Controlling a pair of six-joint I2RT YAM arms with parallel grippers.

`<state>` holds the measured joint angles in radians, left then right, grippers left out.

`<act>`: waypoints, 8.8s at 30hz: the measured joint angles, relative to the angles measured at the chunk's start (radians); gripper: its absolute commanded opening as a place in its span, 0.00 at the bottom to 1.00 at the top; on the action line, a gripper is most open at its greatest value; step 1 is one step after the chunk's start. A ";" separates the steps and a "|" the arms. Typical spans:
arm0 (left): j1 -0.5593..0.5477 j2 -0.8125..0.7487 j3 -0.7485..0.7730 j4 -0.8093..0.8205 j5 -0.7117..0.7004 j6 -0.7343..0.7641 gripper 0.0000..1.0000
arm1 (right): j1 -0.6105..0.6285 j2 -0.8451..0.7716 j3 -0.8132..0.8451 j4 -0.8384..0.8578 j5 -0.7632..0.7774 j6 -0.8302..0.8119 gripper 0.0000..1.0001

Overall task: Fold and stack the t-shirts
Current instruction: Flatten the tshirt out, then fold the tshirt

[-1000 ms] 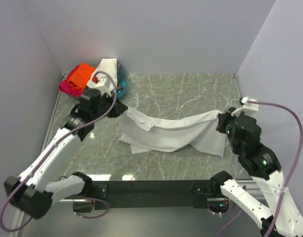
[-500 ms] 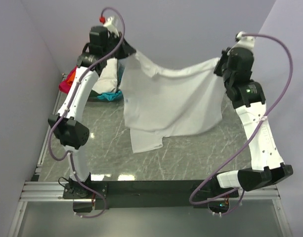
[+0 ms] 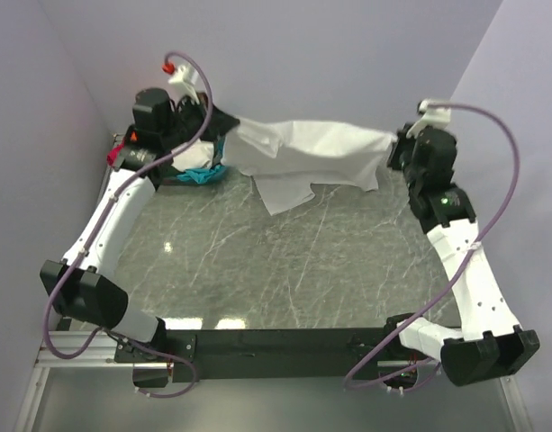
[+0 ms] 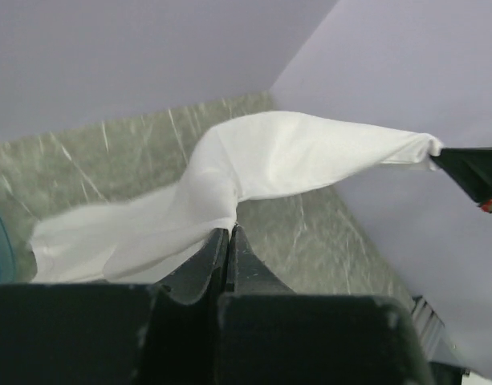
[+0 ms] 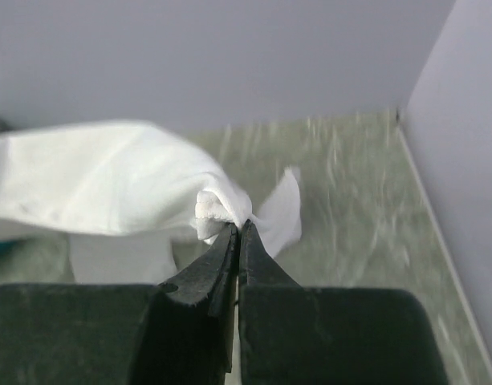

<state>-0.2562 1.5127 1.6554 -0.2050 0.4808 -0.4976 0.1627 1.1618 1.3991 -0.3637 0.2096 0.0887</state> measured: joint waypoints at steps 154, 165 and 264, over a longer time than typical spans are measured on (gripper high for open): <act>-0.192 0.229 -0.715 0.299 -0.101 -0.074 0.99 | -0.225 1.191 0.571 -0.320 -0.232 0.196 0.61; -0.333 -0.342 -0.878 0.210 -0.402 -0.121 0.99 | -0.221 0.768 0.209 -0.126 -0.370 0.175 0.63; -0.230 -0.052 -0.805 0.159 -0.389 -0.119 0.00 | -0.353 0.035 -0.835 -0.019 -0.181 0.428 0.69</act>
<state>-0.4858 1.4605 0.8505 -0.0463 0.0921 -0.6170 -0.1902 1.1973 0.5640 -0.3832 0.0284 0.5167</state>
